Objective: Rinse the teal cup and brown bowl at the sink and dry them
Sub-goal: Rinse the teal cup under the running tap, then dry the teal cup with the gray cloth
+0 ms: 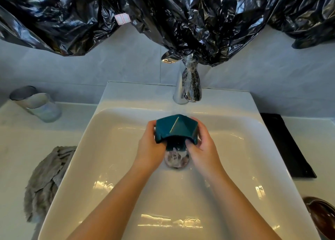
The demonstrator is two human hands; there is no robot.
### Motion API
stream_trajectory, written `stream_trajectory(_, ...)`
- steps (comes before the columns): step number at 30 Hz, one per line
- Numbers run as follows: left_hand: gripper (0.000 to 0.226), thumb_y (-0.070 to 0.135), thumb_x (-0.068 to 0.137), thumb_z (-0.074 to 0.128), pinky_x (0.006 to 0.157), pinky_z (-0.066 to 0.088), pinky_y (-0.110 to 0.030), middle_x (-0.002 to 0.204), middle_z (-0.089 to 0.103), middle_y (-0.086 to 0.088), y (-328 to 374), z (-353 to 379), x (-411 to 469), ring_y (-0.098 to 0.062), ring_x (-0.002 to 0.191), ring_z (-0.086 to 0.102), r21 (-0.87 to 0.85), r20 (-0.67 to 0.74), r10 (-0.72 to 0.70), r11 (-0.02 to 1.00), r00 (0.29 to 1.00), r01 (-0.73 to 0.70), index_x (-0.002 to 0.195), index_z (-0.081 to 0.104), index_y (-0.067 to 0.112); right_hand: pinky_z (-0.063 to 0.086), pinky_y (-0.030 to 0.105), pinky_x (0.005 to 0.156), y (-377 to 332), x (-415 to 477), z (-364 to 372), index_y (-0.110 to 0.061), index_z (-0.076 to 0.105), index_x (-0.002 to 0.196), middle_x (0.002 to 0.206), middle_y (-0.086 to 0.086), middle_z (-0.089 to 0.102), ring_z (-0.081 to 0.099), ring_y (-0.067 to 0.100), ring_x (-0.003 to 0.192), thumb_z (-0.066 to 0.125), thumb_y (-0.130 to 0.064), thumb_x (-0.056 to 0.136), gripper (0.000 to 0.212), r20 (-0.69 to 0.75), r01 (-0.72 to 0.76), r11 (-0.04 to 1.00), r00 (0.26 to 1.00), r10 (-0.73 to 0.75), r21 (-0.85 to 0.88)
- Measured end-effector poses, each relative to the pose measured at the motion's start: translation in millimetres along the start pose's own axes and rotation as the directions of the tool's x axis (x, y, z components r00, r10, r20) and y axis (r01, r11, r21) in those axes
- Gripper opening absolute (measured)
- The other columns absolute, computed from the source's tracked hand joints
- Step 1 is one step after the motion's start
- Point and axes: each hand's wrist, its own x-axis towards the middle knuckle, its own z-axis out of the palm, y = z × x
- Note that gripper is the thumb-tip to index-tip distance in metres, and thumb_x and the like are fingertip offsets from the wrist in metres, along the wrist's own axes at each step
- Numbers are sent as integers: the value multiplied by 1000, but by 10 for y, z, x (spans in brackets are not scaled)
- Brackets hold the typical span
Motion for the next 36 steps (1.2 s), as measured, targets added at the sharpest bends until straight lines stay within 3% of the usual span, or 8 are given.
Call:
stream_trajectory(8,65,-3,78,69,86,48,-18,111,55,24,-124,-121,1,-1,98,59,246,64,409,878,911,-411,122,42,37,45,10,95,30,-12,-44,-47,42,119,145,-25,39,47,-8,127,79,-2,78,70,-34,245,951,966,-256,-188)
stream_trajectory(13,73,-8,71,74,85,39,-1,119,51,24,-100,-171,-1,3,104,50,286,47,539,799,841,-528,129,45,26,39,4,95,3,-23,-62,-25,44,122,149,-22,33,36,-14,133,76,8,78,64,-47,401,877,903,-427,-264)
stream_trajectory(18,69,-4,68,79,94,41,-26,128,56,-2,-109,-203,48,-19,110,51,439,78,752,563,654,-700,124,44,16,41,11,101,32,-44,-48,-25,43,124,150,-31,28,35,-6,139,75,2,78,62,-43,427,871,892,-449,-245)
stream_trajectory(22,70,-7,65,80,93,45,-32,125,61,-7,-141,-211,64,-18,111,52,437,74,717,601,693,-669,121,47,18,42,7,97,11,-47,-20,-27,43,123,148,-18,33,36,-13,134,77,1,77,64,-55,401,884,904,-424,-239)
stream_trajectory(26,61,-5,76,69,75,50,-13,106,60,18,-95,-256,31,-3,96,60,205,113,346,909,931,-363,119,45,31,50,14,92,-17,-50,-23,-37,52,116,129,-19,59,56,-5,118,76,1,79,58,-23,158,979,987,-162,-127)
stream_trajectory(31,34,15,87,63,59,49,-14,102,67,-2,53,-418,-20,-5,81,63,134,213,-33,991,976,4,114,46,27,58,22,76,-263,-39,5,-23,57,107,108,-3,67,67,14,100,62,-2,86,31,44,-277,959,959,280,-59)
stream_trajectory(33,40,31,84,70,62,49,-21,103,65,2,146,-641,-88,-12,84,64,125,193,-76,991,978,53,116,48,25,61,43,78,-421,-78,65,-10,57,109,108,15,67,71,31,93,55,-5,89,20,91,-468,883,882,463,30)
stream_trajectory(36,42,22,79,75,71,49,-23,104,61,4,146,-1155,-225,-13,85,60,173,-34,115,979,993,-107,114,53,18,62,45,71,-605,-185,112,-1,58,108,97,20,66,72,36,85,50,-9,91,20,74,-572,817,820,567,73)
